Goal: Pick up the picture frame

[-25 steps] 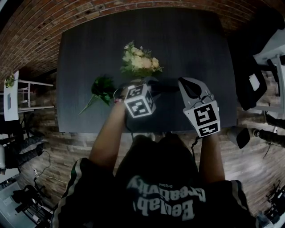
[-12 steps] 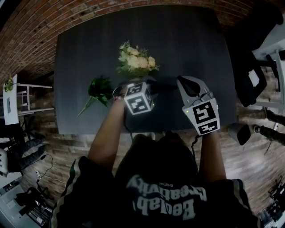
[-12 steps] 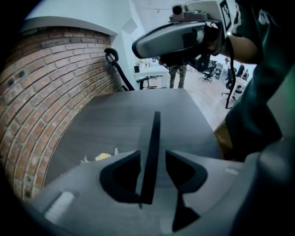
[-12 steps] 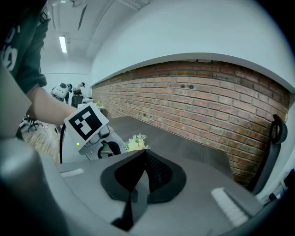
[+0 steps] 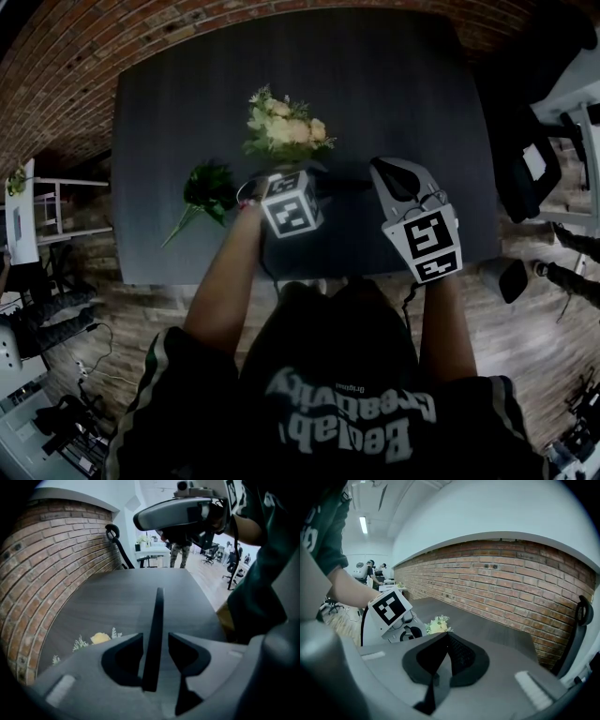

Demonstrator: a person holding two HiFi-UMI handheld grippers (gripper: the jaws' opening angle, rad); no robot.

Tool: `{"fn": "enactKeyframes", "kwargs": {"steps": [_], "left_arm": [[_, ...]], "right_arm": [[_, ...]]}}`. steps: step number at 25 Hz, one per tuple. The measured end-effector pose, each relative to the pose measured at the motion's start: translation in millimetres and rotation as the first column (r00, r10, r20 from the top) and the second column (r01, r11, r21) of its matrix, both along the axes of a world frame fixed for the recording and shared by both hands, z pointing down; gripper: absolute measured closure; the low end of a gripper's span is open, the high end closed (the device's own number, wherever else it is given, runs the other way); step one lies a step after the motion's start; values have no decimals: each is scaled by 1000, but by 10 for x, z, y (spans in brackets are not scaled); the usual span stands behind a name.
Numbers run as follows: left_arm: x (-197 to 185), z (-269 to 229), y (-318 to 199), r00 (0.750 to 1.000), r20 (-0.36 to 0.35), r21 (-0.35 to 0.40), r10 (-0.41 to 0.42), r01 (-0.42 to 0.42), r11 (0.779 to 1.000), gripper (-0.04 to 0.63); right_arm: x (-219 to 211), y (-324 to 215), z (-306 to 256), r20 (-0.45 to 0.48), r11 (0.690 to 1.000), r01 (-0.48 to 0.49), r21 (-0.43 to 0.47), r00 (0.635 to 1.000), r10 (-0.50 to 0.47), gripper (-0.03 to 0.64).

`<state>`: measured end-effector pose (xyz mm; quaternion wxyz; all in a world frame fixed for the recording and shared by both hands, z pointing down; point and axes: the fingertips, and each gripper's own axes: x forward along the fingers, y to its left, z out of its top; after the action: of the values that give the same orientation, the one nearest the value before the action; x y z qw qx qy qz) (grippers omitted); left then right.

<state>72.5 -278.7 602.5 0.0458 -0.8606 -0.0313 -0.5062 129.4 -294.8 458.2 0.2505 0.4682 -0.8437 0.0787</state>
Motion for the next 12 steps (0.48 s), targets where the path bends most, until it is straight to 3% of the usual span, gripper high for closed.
{"fn": "enactKeyframes", "kwargs": {"steps": [8,12], "left_arm": [[11,123,21,999,22,-34,24,-23,999,423],[49,295,-58,999,6,16,43,-43,999,423]], "right_arm": [[22,-14,37,-4,1000,-6,-8,1000,6,611],[48,-3,40,-4,1000,-11,-8,1000,11,611]]}}
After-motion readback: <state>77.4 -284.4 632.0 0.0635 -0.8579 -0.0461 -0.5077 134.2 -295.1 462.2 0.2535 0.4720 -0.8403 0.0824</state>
